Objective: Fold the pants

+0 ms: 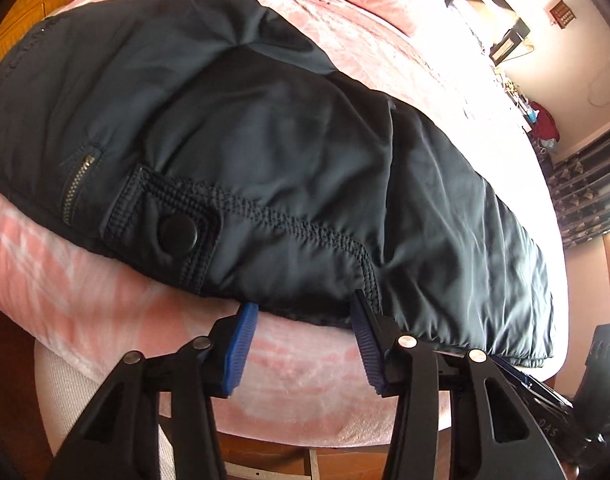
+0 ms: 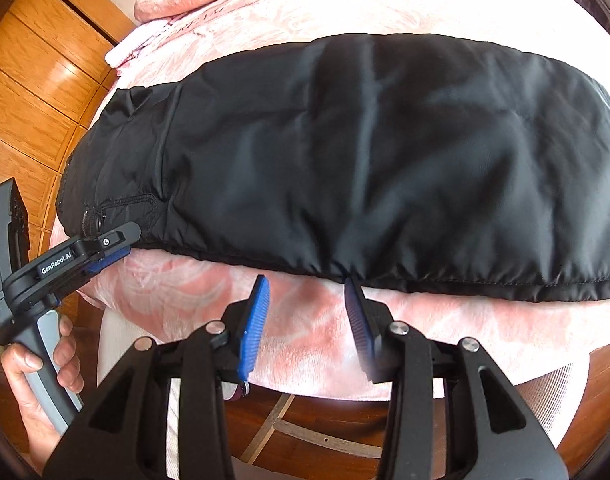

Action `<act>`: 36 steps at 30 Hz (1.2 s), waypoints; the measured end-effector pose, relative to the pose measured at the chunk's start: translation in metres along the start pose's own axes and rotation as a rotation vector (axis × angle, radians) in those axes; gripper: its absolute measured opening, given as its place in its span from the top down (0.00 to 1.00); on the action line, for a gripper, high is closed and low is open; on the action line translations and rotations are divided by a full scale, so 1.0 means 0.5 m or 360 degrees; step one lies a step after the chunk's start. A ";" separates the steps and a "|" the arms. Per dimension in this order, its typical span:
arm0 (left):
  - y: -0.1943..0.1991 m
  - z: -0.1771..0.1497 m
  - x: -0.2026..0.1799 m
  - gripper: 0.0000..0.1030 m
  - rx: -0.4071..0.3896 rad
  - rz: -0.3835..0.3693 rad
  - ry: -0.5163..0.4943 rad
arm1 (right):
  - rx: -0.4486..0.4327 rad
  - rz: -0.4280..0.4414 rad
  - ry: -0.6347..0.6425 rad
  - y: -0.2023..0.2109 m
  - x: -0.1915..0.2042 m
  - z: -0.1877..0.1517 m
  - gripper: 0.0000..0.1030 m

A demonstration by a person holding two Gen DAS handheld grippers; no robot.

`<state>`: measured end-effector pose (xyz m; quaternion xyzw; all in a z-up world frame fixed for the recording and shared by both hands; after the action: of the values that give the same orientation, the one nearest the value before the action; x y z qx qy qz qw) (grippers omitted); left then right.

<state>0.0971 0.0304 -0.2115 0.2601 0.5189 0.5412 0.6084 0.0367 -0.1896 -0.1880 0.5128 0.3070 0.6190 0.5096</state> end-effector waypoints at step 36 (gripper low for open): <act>-0.061 -0.061 -0.386 0.56 -0.0131 0.0109 -0.0871 | -0.0323 -0.0008 -0.0861 0.194 -0.462 -0.028 0.62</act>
<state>0.1053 -0.1648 -0.1809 0.3889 0.3038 0.4917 0.7174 -0.0177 -0.4346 -0.1790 0.6049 0.0975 0.4860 0.6232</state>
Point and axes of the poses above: each gripper's, at about its wrist camera, not at the fingertips, and y roughly against the way its jaws point, x to its left, z to its top, the point moved 6 cm from there along -y, roughly the way its jaws point, and after that the axes turned 2 degrees about -x, right-handed, at the moved point
